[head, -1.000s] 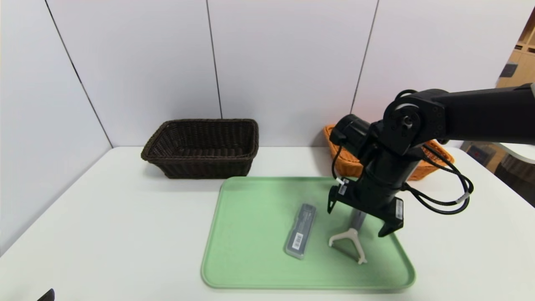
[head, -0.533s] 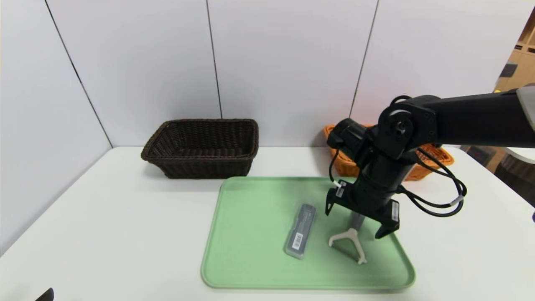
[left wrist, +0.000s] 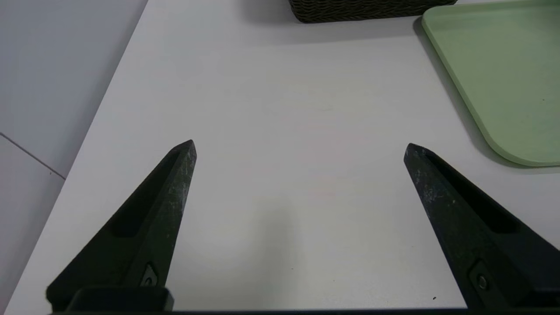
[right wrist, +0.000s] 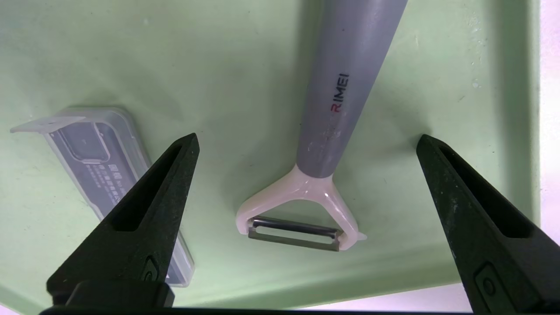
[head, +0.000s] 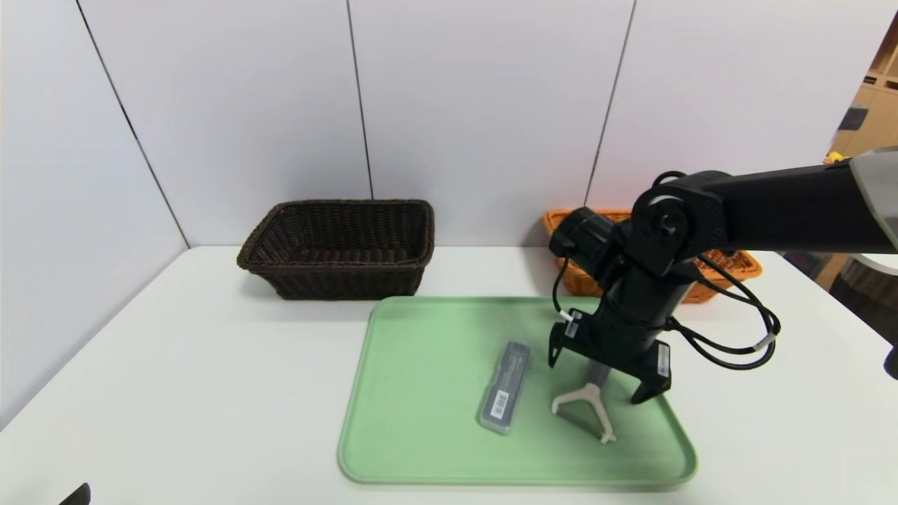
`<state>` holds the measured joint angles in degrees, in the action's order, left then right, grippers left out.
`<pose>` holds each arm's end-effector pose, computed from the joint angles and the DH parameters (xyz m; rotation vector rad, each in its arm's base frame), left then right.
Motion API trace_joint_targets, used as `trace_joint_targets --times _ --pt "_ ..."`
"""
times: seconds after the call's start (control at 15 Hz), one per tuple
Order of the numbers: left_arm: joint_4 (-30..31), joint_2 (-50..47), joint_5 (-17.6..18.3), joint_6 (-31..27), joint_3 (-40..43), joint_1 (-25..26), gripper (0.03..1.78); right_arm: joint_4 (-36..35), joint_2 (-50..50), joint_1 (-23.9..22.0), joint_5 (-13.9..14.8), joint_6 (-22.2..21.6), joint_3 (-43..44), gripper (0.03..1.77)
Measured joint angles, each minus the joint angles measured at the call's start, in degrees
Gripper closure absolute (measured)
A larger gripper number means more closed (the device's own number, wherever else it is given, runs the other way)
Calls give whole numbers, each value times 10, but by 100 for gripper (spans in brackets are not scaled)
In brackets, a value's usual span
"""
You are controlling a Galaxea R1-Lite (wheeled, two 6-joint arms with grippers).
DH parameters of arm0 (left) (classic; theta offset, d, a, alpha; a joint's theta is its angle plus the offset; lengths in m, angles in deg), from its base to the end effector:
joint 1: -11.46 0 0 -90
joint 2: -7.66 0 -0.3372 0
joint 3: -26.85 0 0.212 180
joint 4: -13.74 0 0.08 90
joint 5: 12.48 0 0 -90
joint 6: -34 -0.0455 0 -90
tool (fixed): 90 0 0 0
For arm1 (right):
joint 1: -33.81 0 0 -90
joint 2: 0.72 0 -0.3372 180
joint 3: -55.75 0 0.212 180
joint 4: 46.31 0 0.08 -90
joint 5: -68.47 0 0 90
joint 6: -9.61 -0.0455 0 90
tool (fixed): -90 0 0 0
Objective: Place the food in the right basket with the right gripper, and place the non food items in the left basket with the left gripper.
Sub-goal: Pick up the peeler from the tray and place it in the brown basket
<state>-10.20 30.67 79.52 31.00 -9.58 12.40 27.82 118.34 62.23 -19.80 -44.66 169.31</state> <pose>0.0192 -0.0013 0.1581 0.0475 0.1830 -0.0232 0.3502 0.1879 0.1510 0.4225 1.3838 -0.2724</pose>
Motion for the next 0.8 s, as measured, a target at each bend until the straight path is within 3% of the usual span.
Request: trace_joint_targets --times 0.67,0.73,0.8 --pt "0 1 1 -1 0 0 12 -1 9 -10 1 4 -4 10" --pt "0 1 1 -1 0 0 12 -1 10 -10 2 5 -5 13" --pt "0 2 1 0 0 0 12 1 10 -10 3 5 -5 31"
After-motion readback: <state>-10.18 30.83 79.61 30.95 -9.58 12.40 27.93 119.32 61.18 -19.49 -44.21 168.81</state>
